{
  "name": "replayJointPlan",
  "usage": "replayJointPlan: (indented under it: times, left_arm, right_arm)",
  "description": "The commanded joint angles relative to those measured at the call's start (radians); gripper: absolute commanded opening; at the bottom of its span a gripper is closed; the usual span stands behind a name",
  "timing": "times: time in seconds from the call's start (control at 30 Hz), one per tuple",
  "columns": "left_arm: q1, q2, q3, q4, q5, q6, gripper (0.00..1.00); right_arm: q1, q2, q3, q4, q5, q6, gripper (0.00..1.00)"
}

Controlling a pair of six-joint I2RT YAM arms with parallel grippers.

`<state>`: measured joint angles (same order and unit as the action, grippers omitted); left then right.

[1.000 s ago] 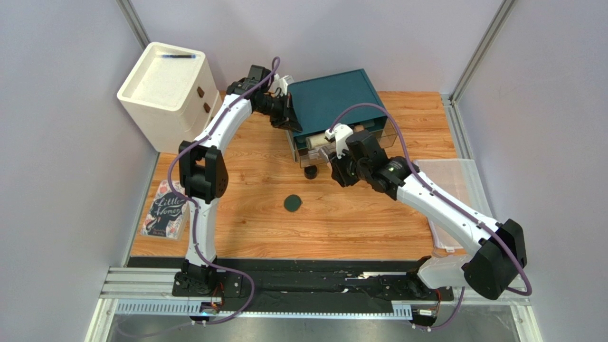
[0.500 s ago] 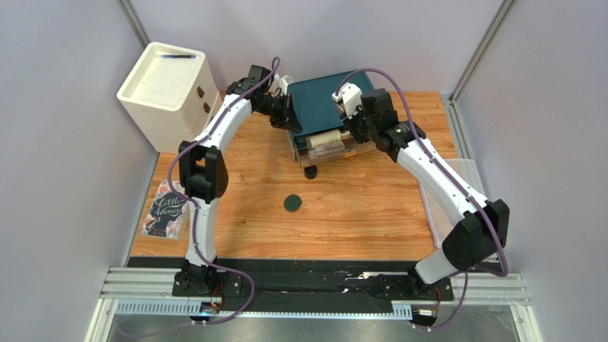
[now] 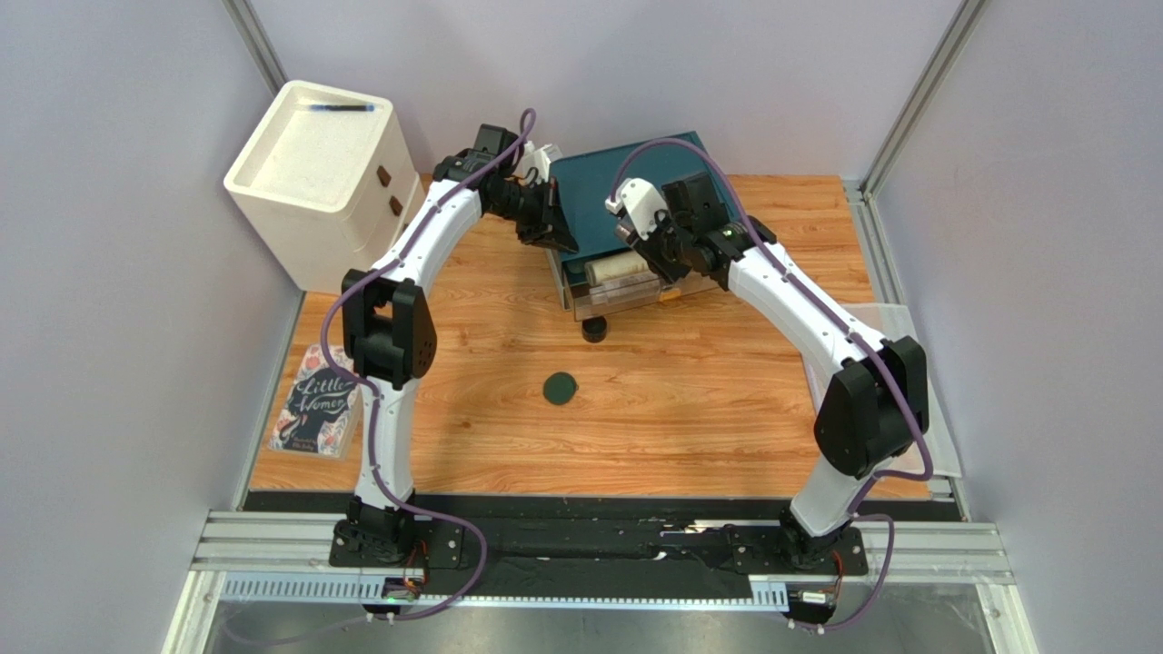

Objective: Organize the makeup

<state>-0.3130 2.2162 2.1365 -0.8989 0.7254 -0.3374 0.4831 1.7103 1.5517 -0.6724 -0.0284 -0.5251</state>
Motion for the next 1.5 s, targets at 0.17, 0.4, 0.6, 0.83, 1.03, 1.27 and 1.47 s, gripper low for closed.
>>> replayJointPlan:
  times: [0.17, 0.4, 0.6, 0.83, 1.03, 1.27, 1.47]
  left_arm:
    - [0.002, 0.066, -0.027, -0.150, -0.084, 0.046, 0.08]
    - [0.003, 0.065, -0.032, -0.147, -0.086, 0.046, 0.08]
    - [0.003, 0.069, 0.000, -0.161, -0.086, 0.043, 0.08]
    - [0.005, 0.074, 0.003, -0.167, -0.084, 0.046, 0.08]
    - [0.005, 0.068, -0.010, -0.155, -0.078, 0.044, 0.08]
    - [0.005, 0.062, -0.033, -0.138, -0.069, 0.038, 0.08]
    - [0.005, 0.057, -0.023, -0.132, -0.066, 0.028, 0.08]
  right_arm:
    - [0.003, 0.074, 0.088, -0.044, -0.056, -0.010, 0.23]
    - [0.005, 0.040, 0.021, 0.088, 0.060, 0.016, 0.53]
    - [0.005, 0.008, 0.007, 0.134, 0.146, 0.037, 0.57]
    - [0.005, -0.096, -0.021, 0.208, 0.246, 0.161, 0.64]
    - [0.003, -0.253, -0.137, 0.275, 0.294, 0.450, 0.18]
    - [-0.003, -0.400, -0.326, 0.313, 0.144, 0.726, 0.00]
    - [-0.001, -0.416, -0.453, 0.266, -0.048, 0.775, 0.00]
